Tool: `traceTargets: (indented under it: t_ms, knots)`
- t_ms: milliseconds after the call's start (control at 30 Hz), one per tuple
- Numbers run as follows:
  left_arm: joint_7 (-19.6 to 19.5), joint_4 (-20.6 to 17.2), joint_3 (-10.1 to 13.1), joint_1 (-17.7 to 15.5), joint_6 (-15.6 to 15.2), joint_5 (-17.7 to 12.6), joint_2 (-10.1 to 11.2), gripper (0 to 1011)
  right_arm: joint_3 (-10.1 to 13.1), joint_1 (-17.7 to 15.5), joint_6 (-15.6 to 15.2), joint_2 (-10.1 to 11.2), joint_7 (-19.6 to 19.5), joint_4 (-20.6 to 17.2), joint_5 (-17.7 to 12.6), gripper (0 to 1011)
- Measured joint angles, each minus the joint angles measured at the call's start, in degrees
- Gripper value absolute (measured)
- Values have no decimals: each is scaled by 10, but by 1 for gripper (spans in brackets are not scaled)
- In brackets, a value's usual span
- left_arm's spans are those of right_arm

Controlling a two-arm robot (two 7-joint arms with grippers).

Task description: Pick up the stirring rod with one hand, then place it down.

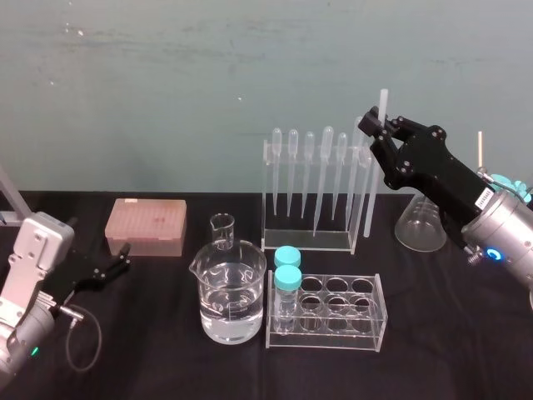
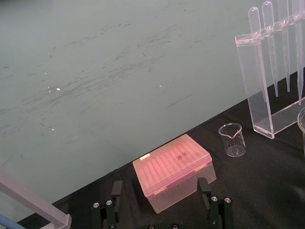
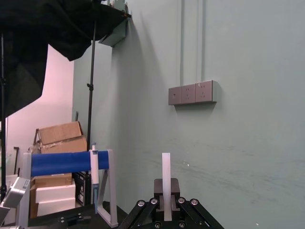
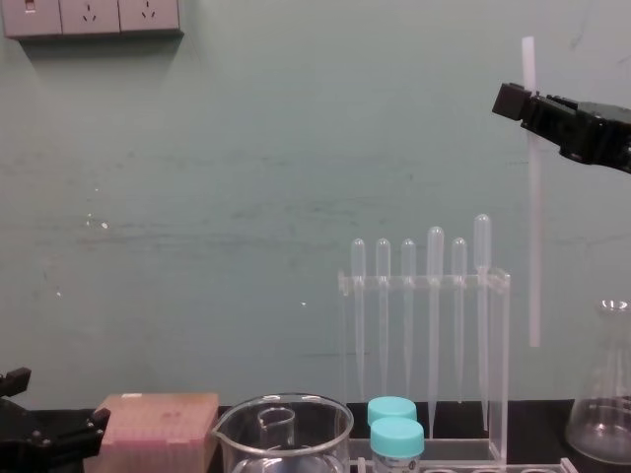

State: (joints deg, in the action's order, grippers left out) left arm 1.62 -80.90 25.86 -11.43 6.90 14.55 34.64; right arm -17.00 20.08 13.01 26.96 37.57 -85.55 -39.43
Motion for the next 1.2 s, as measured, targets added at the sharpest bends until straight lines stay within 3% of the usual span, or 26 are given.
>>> traceTargets:
  t_ms: [633, 900, 1200]
  knots:
    - [0, 0, 0, 0, 0, 0, 0, 1000, 0, -7, -1, -1, -2, -3, -1, 72]
    - [0, 0, 0, 0, 0, 0, 0, 1000, -16, -17, -14, -7, -2, 23, -2, 72]
    - [0, 0, 0, 0, 0, 0, 0, 1000, -30, -11, -2, -22, 8, 61, 4, 72]
